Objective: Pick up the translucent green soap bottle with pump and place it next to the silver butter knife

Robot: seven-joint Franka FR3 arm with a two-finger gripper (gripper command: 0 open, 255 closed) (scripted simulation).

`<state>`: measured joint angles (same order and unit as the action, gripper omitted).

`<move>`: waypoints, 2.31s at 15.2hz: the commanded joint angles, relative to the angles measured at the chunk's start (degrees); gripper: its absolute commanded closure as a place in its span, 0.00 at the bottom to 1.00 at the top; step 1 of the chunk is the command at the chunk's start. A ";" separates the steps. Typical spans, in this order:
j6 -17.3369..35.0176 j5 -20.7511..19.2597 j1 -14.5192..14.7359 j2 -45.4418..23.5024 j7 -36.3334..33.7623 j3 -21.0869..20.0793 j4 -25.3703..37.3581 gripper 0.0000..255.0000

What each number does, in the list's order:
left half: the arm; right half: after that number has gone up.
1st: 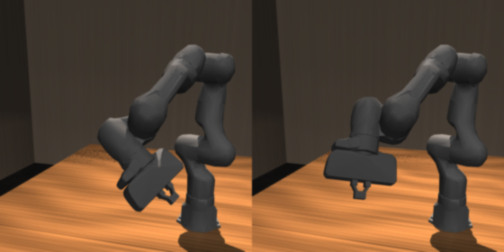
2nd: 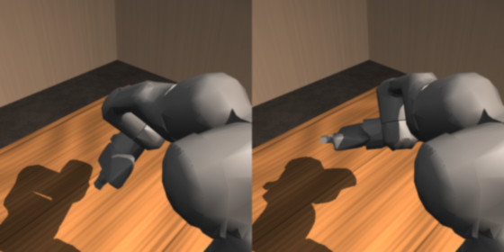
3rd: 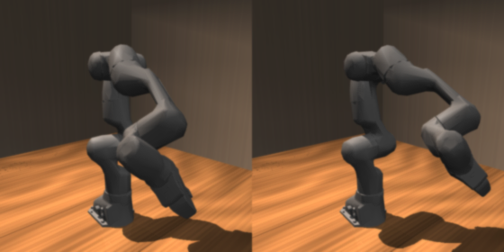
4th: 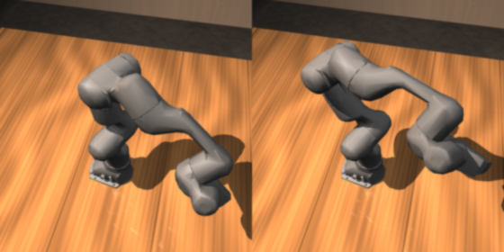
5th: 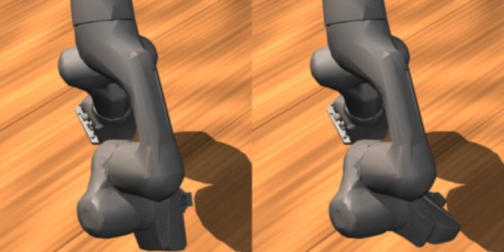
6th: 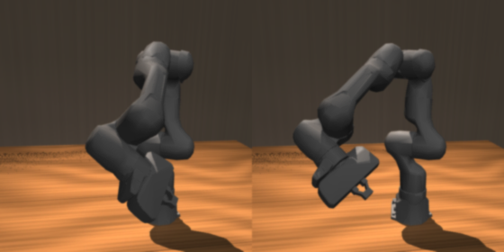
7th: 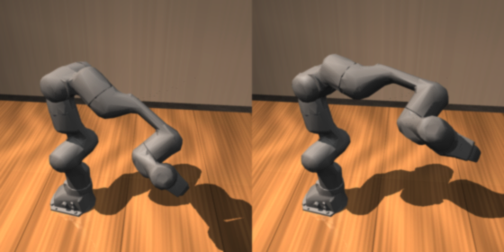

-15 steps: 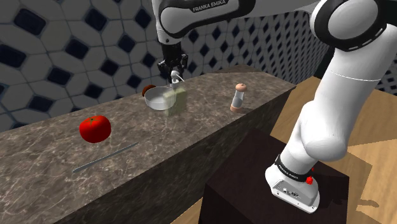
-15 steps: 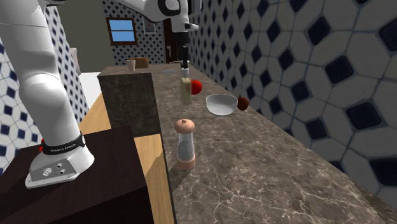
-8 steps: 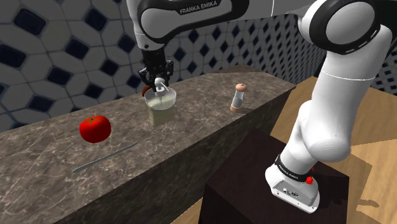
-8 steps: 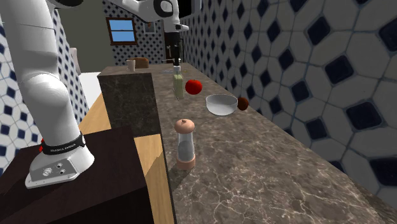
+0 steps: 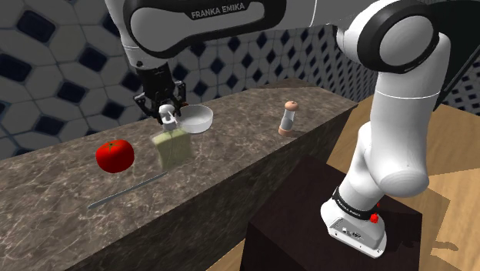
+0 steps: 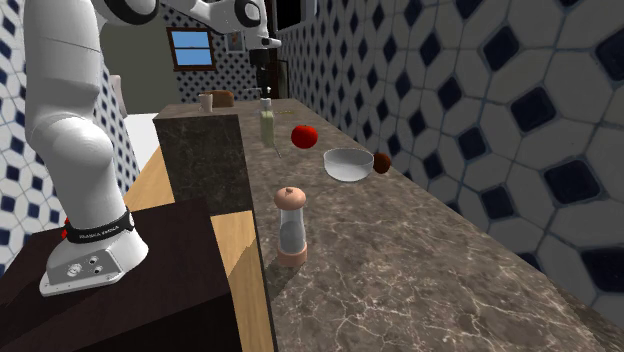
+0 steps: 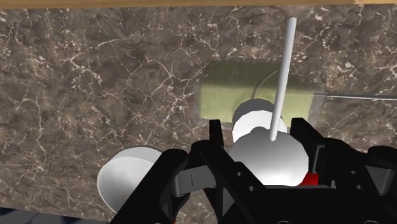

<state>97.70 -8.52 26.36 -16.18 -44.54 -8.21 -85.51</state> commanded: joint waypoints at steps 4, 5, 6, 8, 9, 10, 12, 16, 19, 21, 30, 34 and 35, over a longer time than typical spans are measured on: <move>0.73 -0.59 2.22 -3.42 -3.33 -0.96 2.28 1.00; 1.49 -0.61 2.19 -3.44 -3.41 -0.95 1.54 1.00; 2.24 -0.63 2.17 -3.47 -3.49 -0.94 0.82 1.00; 3.71 -0.69 2.12 -3.58 -3.66 -0.91 -0.56 1.00; 4.44 -0.72 2.10 -3.66 -3.74 -0.90 -1.22 1.00; 5.17 -0.76 2.08 -3.74 -3.83 -0.88 -1.86 1.00; 6.60 -0.85 2.04 -3.96 -4.00 -0.85 -3.09 1.00; 9.33 -1.04 2.00 -4.52 -4.36 -0.78 -5.29 1.00; 9.33 -1.04 2.00 -4.52 -4.36 -0.78 -5.29 1.00; 9.33 -1.04 2.00 -4.52 -4.36 -0.78 -5.29 1.00; 9.33 -1.04 2.00 -4.52 -4.36 -0.78 -5.29 0.00; 2.20 -0.76 2.57 -4.22 -4.01 -1.07 1.52 0.00; 2.20 -0.75 2.57 -4.22 -4.01 -1.07 1.53 0.00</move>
<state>101.04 -9.30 28.81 -20.22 -48.56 -9.24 -85.20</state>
